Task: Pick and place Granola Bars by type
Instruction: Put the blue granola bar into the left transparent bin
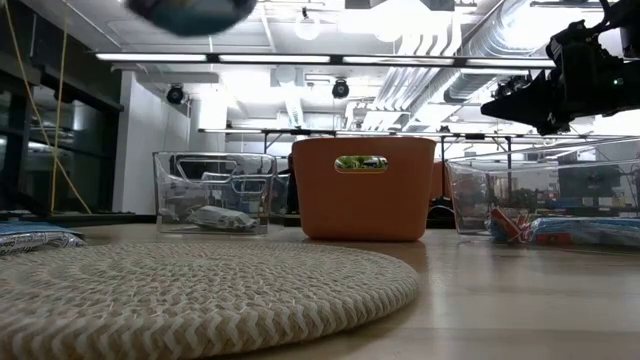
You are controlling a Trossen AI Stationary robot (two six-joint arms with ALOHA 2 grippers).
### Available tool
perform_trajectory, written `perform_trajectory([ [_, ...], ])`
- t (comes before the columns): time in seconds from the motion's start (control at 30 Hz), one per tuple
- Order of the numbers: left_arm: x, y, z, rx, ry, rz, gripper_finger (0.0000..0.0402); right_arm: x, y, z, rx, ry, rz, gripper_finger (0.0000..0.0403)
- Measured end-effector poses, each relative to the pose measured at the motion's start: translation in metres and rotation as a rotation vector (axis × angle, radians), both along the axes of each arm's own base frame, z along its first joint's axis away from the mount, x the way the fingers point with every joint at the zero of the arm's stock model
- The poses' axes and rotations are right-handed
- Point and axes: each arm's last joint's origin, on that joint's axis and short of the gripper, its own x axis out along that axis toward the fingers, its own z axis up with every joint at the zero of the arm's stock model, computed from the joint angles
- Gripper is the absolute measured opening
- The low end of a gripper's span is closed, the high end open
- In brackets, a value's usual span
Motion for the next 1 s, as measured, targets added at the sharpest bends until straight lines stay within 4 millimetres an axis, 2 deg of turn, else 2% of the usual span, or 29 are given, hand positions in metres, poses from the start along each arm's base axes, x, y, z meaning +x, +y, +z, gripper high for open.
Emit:
perform_trajectory([
  [0.23,0.004,0.018,0.030,0.124,-0.005,0.015,0.0042,0.000,0.000,0.000,0.000,0.000,0.000,0.0000],
  [0.47,0.023,0.057,0.055,0.230,0.041,0.008,0.0042,0.000,0.000,0.000,0.000,0.000,0.000,0.0000],
  [0.67,0.037,0.111,0.065,0.276,0.129,0.100,0.0042,0.000,0.000,0.000,0.000,0.000,0.000,0.0000],
  [0.8,0.038,0.155,0.071,0.275,0.209,0.217,0.0042,0.000,0.000,0.000,0.000,0.000,0.000,0.0000],
  [1.0,0.037,0.224,0.069,0.224,0.326,0.352,0.0042,0.000,0.000,0.000,0.000,0.000,0.000,0.0000],
])
